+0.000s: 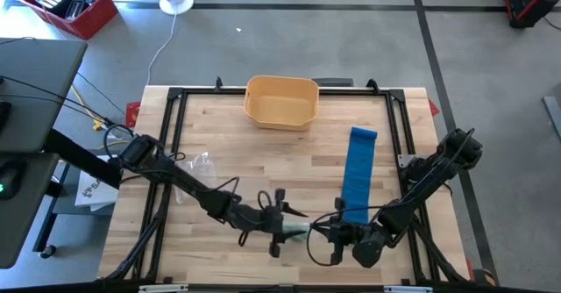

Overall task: Roll bandage
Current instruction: Close the transparent zip bag

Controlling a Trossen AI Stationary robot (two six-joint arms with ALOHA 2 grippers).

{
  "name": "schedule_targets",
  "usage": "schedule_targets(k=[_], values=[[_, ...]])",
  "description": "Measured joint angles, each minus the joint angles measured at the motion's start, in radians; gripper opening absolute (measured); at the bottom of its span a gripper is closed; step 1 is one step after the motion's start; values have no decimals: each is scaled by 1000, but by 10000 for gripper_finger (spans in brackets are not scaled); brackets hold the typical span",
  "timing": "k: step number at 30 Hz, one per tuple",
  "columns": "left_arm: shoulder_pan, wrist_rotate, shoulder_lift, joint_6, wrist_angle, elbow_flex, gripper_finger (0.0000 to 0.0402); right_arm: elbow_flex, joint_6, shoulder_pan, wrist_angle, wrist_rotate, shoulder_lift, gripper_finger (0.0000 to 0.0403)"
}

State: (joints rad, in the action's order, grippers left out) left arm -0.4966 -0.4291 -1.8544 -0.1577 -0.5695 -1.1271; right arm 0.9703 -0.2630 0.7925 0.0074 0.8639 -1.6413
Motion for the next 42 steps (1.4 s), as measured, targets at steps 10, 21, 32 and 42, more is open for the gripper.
schedule_targets(k=[10, 21, 32, 42], values=[[8, 111, -12, 23, 9, 2, 146, 0, -2, 27, 20, 0, 0, 0], [1, 90, -13, -53, 44, 2, 132, 0, 56, 28, 46, -1, 47, 0], [-5, -27, -24, -35, 27, 2, 116, -1, 81, 26, 90, 1, 47, 0], [-1, -10, -43, -15, -5, 1, 70, -1, 84, 10, 93, 8, 47, 0]])
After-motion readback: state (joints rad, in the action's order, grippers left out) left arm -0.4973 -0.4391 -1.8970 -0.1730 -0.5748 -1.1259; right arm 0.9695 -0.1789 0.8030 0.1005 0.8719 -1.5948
